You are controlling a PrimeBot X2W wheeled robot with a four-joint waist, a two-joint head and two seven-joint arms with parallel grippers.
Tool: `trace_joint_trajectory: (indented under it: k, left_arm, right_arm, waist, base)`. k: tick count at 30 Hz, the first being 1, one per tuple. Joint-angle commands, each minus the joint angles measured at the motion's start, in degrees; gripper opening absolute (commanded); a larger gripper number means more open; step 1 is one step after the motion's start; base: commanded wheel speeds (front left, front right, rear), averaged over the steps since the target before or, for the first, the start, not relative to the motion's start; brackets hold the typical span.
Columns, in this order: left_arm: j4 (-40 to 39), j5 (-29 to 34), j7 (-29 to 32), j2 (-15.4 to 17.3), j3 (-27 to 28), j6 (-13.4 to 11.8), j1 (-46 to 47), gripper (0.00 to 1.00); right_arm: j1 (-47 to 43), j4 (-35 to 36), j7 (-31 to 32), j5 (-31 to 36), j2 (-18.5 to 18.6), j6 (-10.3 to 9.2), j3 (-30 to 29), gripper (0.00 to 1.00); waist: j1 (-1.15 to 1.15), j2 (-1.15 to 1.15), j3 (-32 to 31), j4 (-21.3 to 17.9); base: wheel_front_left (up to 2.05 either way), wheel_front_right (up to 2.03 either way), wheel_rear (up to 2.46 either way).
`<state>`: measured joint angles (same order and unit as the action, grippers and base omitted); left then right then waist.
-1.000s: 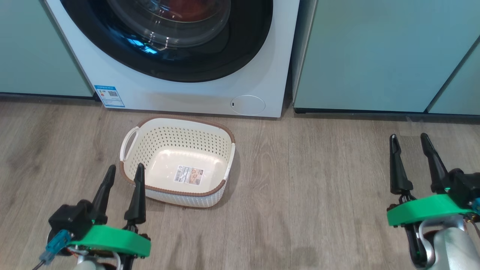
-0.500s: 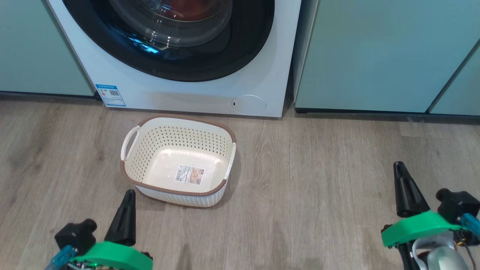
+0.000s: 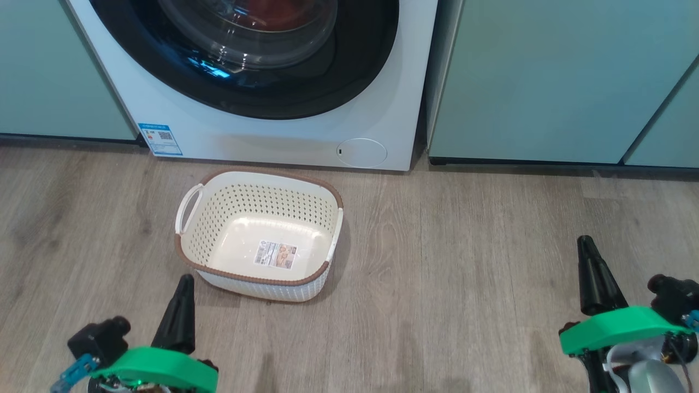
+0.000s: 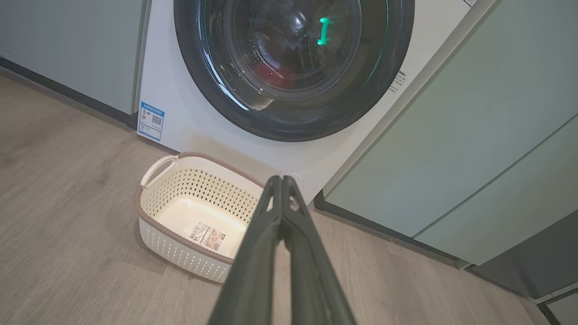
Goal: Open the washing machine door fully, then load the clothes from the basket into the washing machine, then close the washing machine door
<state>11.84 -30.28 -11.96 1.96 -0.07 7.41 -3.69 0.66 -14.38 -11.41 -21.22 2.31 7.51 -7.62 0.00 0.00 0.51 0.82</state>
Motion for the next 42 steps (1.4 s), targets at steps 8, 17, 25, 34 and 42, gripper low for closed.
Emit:
trace_joint_trajectory:
  k: [8, 17, 25, 34, 42]
  left_arm:
    - [-1.4, -6.2, 1.6, 0.6, 0.8, 0.0, 3.2, 0.0]
    - [-1.1, -10.9, 2.8, 0.8, 1.1, 0.0, 3.8, 0.0]
    - [-0.9, -15.6, 4.1, 0.9, 1.5, 0.0, 4.3, 0.0]
    - [-0.5, -20.9, 5.6, 1.0, 1.9, 0.0, 4.9, 0.0]
    - [-0.2, -25.6, 6.9, 1.1, 2.3, 0.0, 5.5, 0.0]
  right_arm:
    - [2.9, 1.8, 1.7, -7.0, 0.3, 0.0, 0.2, 0.0]
    - [3.1, 1.7, 3.1, -12.3, 0.4, -0.01, 0.3, 0.0]
    - [3.3, 1.6, 4.4, -17.6, 0.4, -0.01, 0.3, 0.0]
    - [3.6, 1.4, 5.9, -23.5, 0.4, -0.01, 0.4, 0.0]
    - [3.8, 1.3, 7.2, -28.8, 0.4, -0.01, 0.5, 0.0]
  waist:
    - [0.0, 0.0, 0.0, -0.1]
    - [0.0, 0.0, -0.1, -0.1]
    - [0.0, 0.0, -0.1, -0.2]
    - [0.0, 0.0, -0.1, -0.3]
    - [0.0, 0.0, -0.1, -0.3]
  base:
    - [0.0, 0.0, 0.0]
    - [0.0, 0.0, 0.0]
    - [0.0, 0.0, 0.0]
    - [0.0, 0.0, 0.0]
    - [0.0, 0.0, 0.0]
